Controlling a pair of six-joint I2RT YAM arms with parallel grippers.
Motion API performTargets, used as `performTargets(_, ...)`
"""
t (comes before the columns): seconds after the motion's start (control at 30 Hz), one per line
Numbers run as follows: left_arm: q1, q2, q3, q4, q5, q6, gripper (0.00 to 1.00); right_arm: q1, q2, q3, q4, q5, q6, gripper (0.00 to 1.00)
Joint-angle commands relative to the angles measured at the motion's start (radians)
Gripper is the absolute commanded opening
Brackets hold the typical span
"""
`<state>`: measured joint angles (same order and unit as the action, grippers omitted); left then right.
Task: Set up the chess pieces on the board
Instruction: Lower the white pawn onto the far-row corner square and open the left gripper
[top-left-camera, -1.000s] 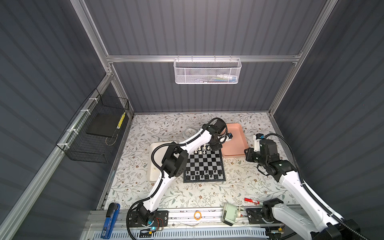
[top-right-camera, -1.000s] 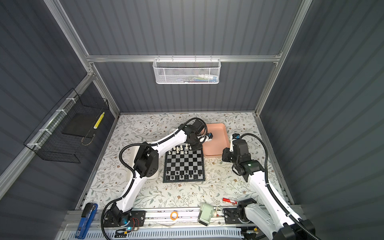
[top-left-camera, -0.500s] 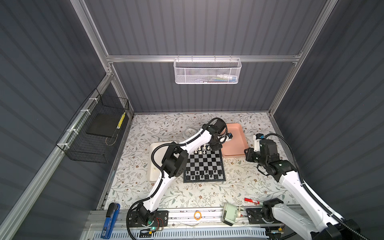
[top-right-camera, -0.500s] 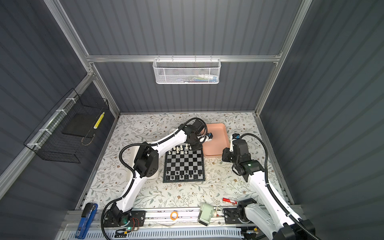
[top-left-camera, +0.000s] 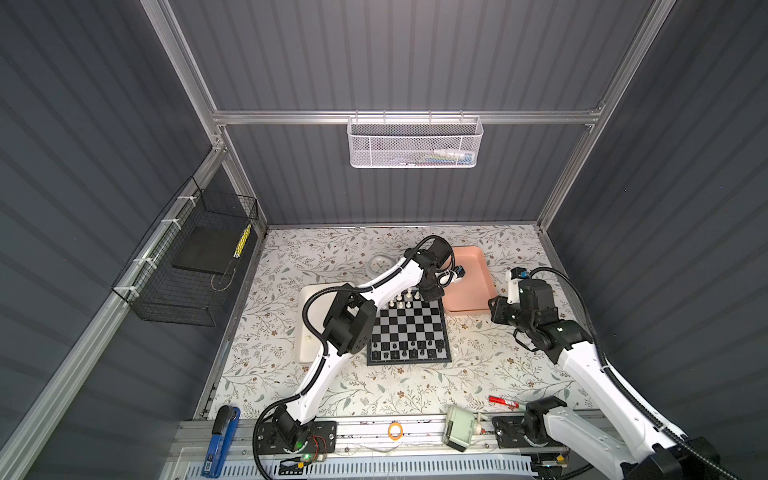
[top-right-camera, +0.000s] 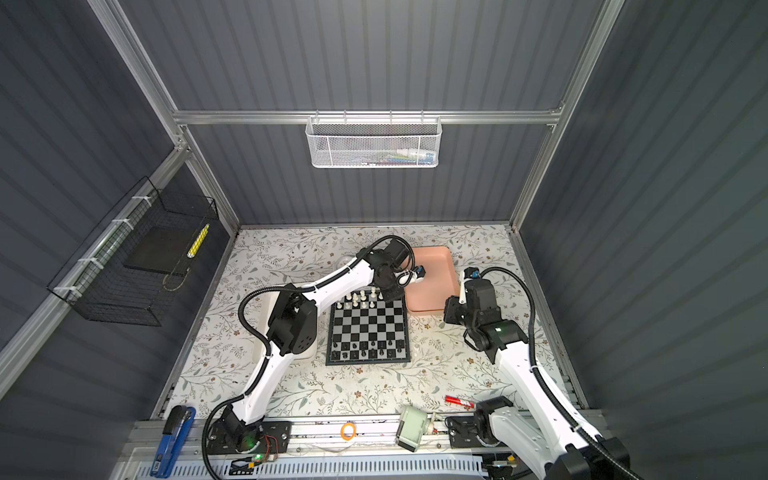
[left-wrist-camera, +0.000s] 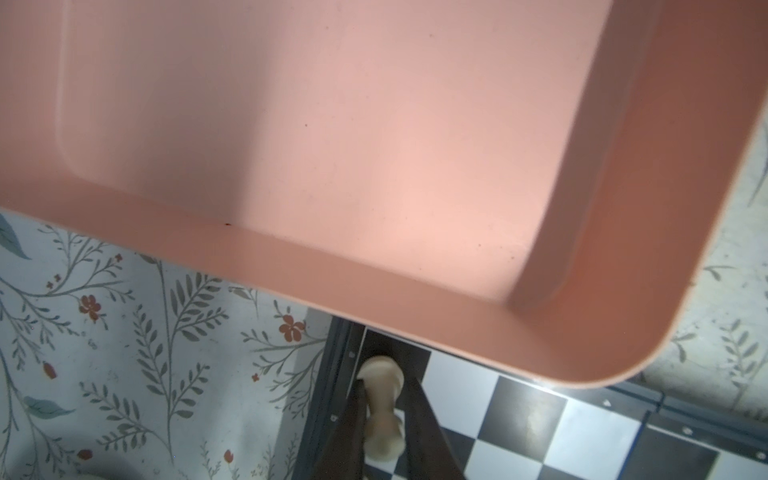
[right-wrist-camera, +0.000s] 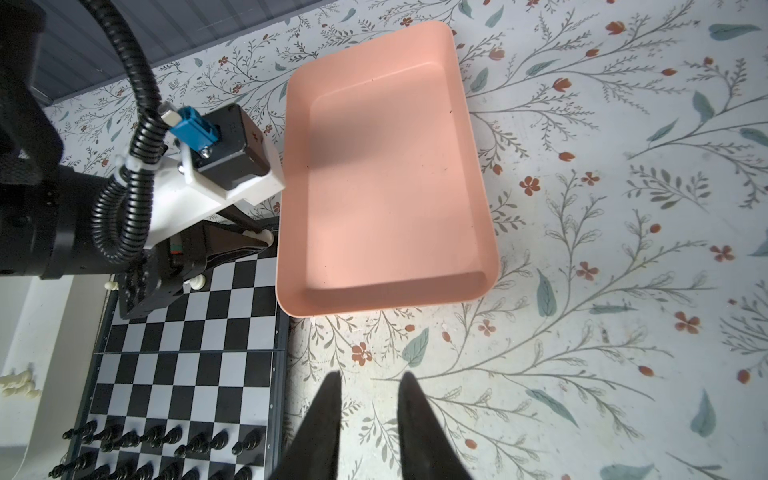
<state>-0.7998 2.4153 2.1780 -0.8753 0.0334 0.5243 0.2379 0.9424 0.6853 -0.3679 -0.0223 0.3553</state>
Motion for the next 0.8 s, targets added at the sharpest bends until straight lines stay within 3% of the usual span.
performTargets(0.0, -0.007, 0.039, 0.015, -0.030, 0.004, 0.018, 0.21, -0.003, 0.002, -0.013, -0.003, 0.003, -0.007, 0.27)
performTargets(0.57, -0.009, 0.044, 0.029, -0.035, 0.007, 0.017, 0.26, -0.003, 0.004, -0.013, 0.000, 0.004, -0.011, 0.27)
performTargets(0.77, -0.007, 0.043, 0.038, -0.034, 0.003, 0.017, 0.35, -0.005, 0.006, -0.012, 0.001, 0.005, -0.012, 0.27)
